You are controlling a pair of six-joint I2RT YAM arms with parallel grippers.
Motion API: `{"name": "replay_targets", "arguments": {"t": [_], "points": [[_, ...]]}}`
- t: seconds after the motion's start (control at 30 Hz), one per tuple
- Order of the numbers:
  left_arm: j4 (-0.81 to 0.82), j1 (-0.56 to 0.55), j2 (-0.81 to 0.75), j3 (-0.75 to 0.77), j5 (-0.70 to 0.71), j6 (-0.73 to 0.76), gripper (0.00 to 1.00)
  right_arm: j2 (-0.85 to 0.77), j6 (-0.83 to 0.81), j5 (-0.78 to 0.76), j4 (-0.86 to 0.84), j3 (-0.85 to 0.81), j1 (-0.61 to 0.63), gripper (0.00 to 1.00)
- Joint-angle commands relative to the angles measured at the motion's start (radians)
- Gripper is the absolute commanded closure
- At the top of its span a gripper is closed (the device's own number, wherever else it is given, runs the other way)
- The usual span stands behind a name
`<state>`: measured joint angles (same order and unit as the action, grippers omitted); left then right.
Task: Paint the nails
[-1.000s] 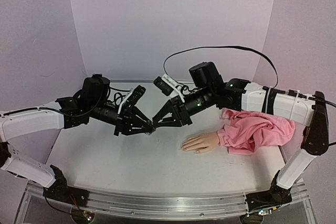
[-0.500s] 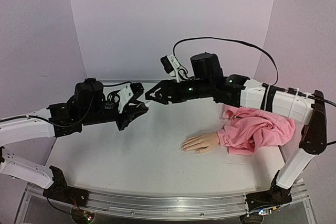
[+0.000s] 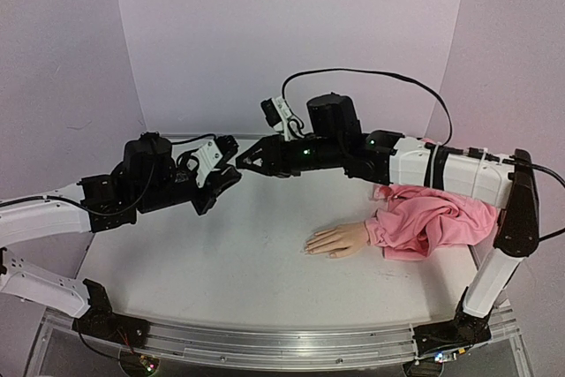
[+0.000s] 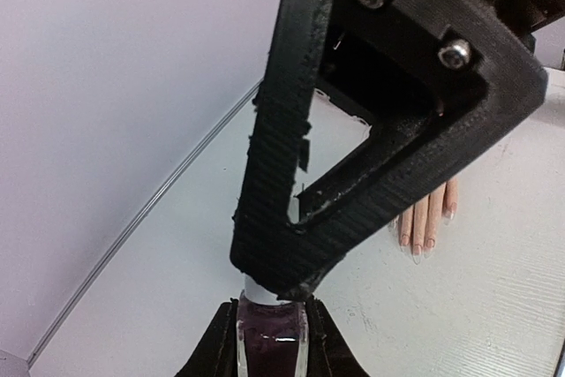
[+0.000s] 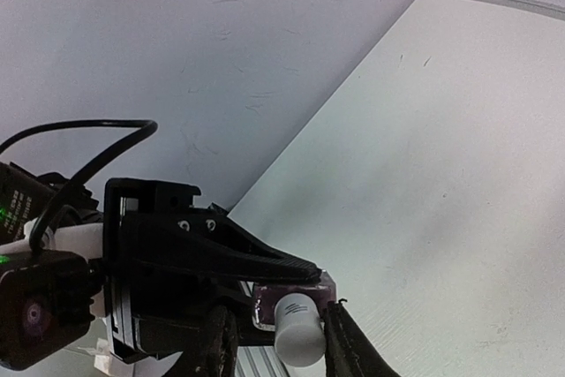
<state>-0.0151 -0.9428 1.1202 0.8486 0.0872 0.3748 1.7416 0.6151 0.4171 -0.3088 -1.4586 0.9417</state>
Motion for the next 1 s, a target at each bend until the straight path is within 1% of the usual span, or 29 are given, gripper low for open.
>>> {"name": "replay_targets", "arguments": {"t": [0.0, 0.1, 0.17, 0.2, 0.23, 0.3, 0.33, 0.37, 0.4, 0.43, 0.47, 0.5, 0.53, 0.57, 0.6, 0.67, 0.7, 0.73, 0.77, 0.8, 0.83, 0.87, 0.9, 0.97], "points": [[0.082, -0.004, -0.045, -0.002, -0.003, -0.001, 1.00, 0.022, 0.008, 0.050, -0.067, -0.053, 0.002, 0.66], [0.093, -0.004, -0.048, -0.007, -0.035, -0.007, 1.00, 0.027, 0.009, 0.060, -0.067, -0.055, 0.000, 0.63], [0.097, -0.004, -0.051, -0.007, -0.060, -0.017, 1.00, 0.029, 0.006, 0.058, -0.069, -0.051, 0.000, 0.63], [0.101, -0.004, -0.053, -0.009, -0.073, -0.020, 1.00, 0.030, 0.005, 0.060, -0.071, -0.048, 0.000, 0.67], [0.102, -0.004, -0.055, -0.012, -0.082, -0.020, 1.00, 0.028, 0.003, 0.056, -0.073, -0.045, 0.000, 0.74], [0.104, -0.004, -0.062, -0.018, -0.116, -0.024, 1.00, 0.018, -0.001, 0.048, -0.076, -0.042, -0.001, 0.84], [0.104, -0.004, -0.066, -0.018, -0.126, -0.023, 1.00, 0.012, -0.011, 0.053, -0.078, -0.041, -0.002, 0.86], [0.104, -0.004, -0.067, -0.017, -0.134, -0.023, 1.00, 0.004, -0.022, 0.062, -0.077, -0.041, -0.004, 0.85], [0.105, -0.004, -0.069, -0.017, -0.141, -0.023, 1.00, -0.003, -0.033, 0.073, -0.077, -0.037, -0.004, 0.81], [0.105, -0.003, -0.072, -0.019, -0.148, -0.027, 1.00, -0.011, -0.045, 0.090, -0.078, -0.034, -0.006, 0.83], [0.105, -0.002, -0.076, -0.020, -0.158, -0.031, 1.00, -0.016, -0.060, 0.114, -0.077, -0.032, -0.007, 0.88], [0.104, -0.002, -0.081, -0.021, -0.176, -0.035, 1.00, -0.019, -0.082, 0.171, -0.075, -0.031, -0.008, 0.98], [0.105, -0.002, -0.085, -0.021, -0.213, -0.042, 1.00, -0.024, -0.114, 0.208, -0.074, -0.031, -0.010, 1.00], [0.103, 0.007, -0.089, -0.018, -0.271, -0.052, 1.00, -0.032, -0.169, 0.330, -0.072, -0.025, -0.009, 1.00], [0.101, 0.024, -0.094, -0.016, -0.371, -0.075, 1.00, -0.046, -0.235, 0.444, -0.071, -0.007, -0.009, 1.00], [0.101, 0.084, -0.087, 0.002, -0.649, -0.134, 1.00, -0.086, -0.378, 0.611, -0.027, 0.042, -0.009, 1.00], [0.100, 0.113, -0.069, 0.019, -0.814, -0.172, 1.00, -0.108, -0.470, 0.637, 0.039, 0.058, -0.009, 1.00], [0.100, 0.137, -0.040, 0.045, -0.954, -0.206, 1.00, -0.125, -0.571, 0.611, 0.127, 0.066, -0.009, 1.00], [0.100, 0.151, -0.009, 0.071, -1.070, -0.241, 1.00, -0.135, -0.652, 0.533, 0.210, 0.065, -0.009, 1.00], [0.101, 0.160, 0.027, 0.091, -1.161, -0.268, 1.00, -0.134, -0.709, 0.486, 0.278, 0.055, -0.009, 1.00], [0.101, 0.163, 0.054, 0.107, -1.224, -0.289, 1.00, -0.127, -0.761, 0.470, 0.342, 0.043, -0.011, 1.00], [0.101, 0.163, 0.081, 0.114, -1.261, -0.301, 1.00, -0.121, -0.774, 0.464, 0.373, 0.038, -0.011, 1.00], [0.100, 0.164, 0.093, 0.114, -1.277, -0.303, 1.00, -0.118, -0.776, 0.468, 0.382, 0.034, -0.011, 1.00], [0.100, 0.164, 0.100, 0.106, -1.256, -0.296, 1.00, -0.116, -0.775, 0.476, 0.380, 0.031, -0.011, 1.00]]}}
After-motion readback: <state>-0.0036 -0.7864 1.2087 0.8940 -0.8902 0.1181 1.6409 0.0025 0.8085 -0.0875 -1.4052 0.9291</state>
